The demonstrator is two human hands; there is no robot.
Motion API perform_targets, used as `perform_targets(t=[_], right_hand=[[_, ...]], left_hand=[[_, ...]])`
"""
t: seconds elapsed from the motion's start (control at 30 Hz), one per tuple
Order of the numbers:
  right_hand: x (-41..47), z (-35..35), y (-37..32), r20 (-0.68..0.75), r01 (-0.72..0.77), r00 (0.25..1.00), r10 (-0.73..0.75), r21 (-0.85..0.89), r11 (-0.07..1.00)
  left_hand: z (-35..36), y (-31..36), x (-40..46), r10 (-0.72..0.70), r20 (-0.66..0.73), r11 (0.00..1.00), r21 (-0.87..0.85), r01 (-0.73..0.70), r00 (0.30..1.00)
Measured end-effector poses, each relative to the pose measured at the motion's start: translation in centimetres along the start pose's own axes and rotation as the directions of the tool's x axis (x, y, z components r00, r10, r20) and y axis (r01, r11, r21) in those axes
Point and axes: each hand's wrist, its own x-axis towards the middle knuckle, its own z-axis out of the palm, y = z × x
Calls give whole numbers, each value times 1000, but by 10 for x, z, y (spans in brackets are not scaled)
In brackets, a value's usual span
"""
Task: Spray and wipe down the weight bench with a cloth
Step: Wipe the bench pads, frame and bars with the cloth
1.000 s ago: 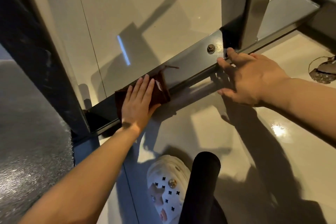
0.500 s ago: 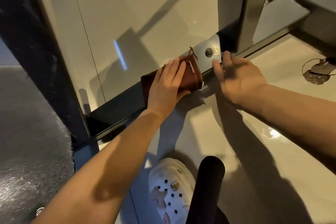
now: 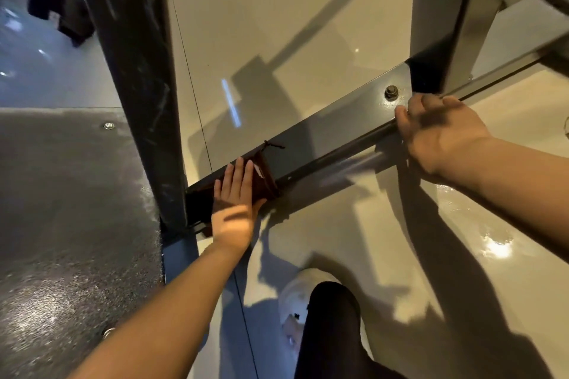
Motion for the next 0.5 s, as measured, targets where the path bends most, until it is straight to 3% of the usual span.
perform_targets(t=[0.17,0.23,0.3,0.43,0.5], right_hand=[[2,-5,-4,-33,61,998,-60,42,997],[3,-7,-11,-42,80,996,-78,28,996],[4,-6,-19,-27,99,995,-98,56,993],[5,-6,-18,-36,114,993,-110,137,984],[6,-5,-16,-34,127,992,-123,174,977]], left_hand=[[-4,52,29,33,-36,999,-17,-34,999],[-8,78,46,145,-87,987,-50,-150,986],[-14,94,57,210,-53,973,-83,-214,976],[-13,64,53,304,-58,948,-83,-308,951],[-7,30,37,278,-28,957,-83,-279,960]])
